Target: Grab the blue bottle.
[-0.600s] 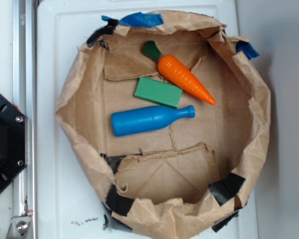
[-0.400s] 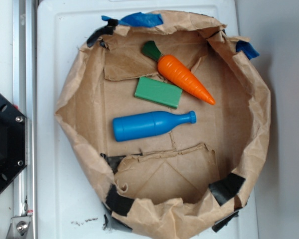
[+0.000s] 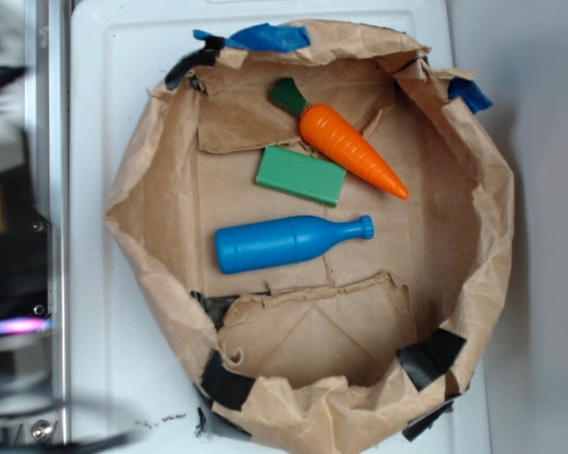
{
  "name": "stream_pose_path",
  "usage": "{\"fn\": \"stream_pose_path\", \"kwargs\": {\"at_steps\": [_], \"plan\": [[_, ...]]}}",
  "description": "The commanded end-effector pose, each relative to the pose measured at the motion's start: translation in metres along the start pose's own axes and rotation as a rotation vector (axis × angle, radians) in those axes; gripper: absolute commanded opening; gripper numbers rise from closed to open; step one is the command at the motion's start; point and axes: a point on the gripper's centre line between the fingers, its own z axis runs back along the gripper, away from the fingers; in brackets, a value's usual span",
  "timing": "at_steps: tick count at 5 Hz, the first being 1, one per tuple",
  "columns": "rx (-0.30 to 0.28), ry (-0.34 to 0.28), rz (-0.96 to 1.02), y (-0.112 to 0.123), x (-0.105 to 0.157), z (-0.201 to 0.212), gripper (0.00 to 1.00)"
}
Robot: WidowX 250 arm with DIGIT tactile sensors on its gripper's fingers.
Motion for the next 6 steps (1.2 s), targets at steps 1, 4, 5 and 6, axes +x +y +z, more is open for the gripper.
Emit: {"fn": "stream_pose_path", "kwargs": {"at_steps": [1, 4, 5, 6], "plan": [[0.063, -0.081, 0.106, 0.018, 0.07, -0.043, 1.0], [0.049, -0.071, 0.156, 0.051, 0.067, -0.143, 1.0], [0.028, -0.028, 0.132, 0.049, 0.071, -0.176, 1.0], [0.036, -0.021, 0.119, 0.044, 0.068, -0.188, 0.0]]}}
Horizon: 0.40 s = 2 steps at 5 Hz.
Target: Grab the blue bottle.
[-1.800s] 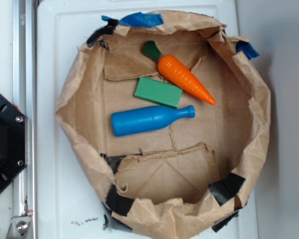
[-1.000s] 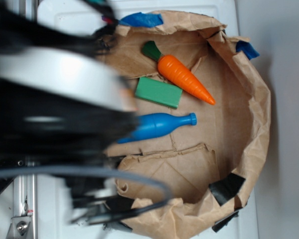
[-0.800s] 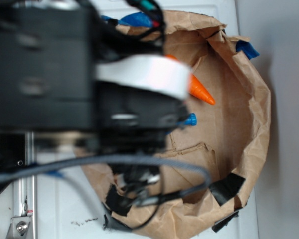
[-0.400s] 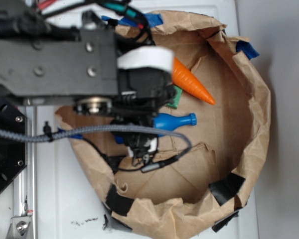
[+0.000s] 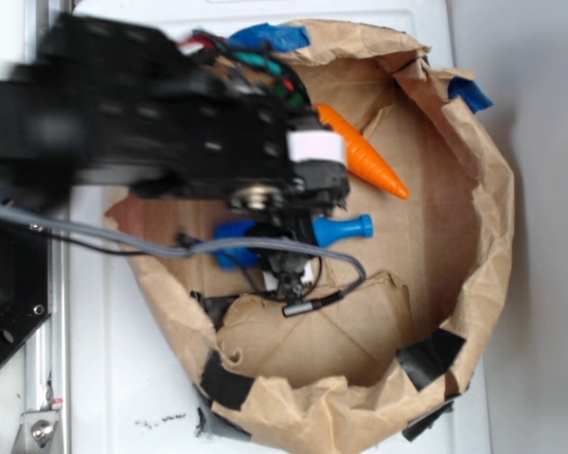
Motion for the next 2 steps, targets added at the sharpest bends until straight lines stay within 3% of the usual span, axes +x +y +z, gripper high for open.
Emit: {"fn": "stream_pose_path", "kwargs": {"at_steps": [1, 2], "plan": [[-0.006, -0.056, -0.016, -0.002, 0.001, 0.008, 0.0], [-0.024, -0.063, -0.007, -0.002, 0.005, 0.018, 0.0]]}}
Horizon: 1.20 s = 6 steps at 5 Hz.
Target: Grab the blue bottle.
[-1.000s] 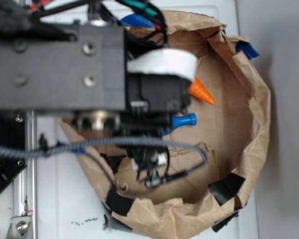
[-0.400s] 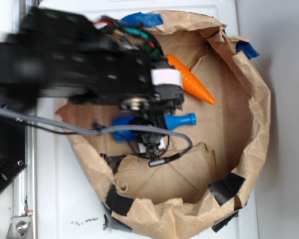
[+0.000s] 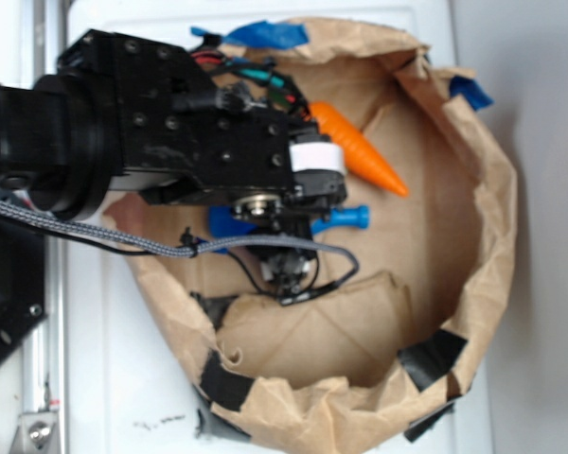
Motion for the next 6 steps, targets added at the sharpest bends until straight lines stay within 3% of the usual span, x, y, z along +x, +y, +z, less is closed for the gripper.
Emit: {"fn": "stream_pose_path", "kwargs": {"at_steps": [1, 2, 3, 4, 6], "plan": [[-0.033, -0.054, 0.005, 0.001, 0.015, 0.045, 0.0], [-0.05, -0.058, 0.014, 0.004, 0.019, 0.083, 0.0], [0.001, -0.102, 0.026, 0.002, 0.021, 0.124, 0.0], [-0.01, -0.054, 0.035, 0.0, 0.018, 0.146, 0.0], [-0.007, -0.068, 0.034, 0.002, 0.017, 0.146, 0.0]]}}
